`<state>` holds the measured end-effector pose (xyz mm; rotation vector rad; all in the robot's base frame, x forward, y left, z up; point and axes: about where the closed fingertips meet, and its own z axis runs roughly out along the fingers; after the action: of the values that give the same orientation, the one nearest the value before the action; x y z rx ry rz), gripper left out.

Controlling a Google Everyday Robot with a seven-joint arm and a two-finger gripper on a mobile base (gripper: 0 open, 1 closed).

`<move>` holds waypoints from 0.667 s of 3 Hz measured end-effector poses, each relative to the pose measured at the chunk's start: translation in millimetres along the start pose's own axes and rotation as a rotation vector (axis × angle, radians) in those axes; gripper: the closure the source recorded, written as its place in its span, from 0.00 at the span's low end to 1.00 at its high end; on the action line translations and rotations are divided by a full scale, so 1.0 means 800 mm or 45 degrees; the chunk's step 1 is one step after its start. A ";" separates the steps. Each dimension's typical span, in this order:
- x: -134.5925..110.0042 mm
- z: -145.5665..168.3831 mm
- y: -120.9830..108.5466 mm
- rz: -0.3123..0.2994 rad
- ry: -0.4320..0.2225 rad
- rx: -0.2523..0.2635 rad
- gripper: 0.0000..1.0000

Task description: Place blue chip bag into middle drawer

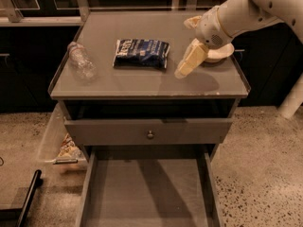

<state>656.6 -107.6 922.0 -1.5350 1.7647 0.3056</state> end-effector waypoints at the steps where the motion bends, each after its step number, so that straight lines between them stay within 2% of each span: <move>1: 0.005 0.014 -0.008 0.019 -0.025 -0.016 0.00; 2: 0.011 0.025 -0.013 0.038 -0.045 -0.026 0.00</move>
Offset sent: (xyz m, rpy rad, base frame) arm 0.0256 -0.0005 -0.0214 0.0666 0.0317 -0.0055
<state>674.0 -103.9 905.6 -1.5099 1.7634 0.3645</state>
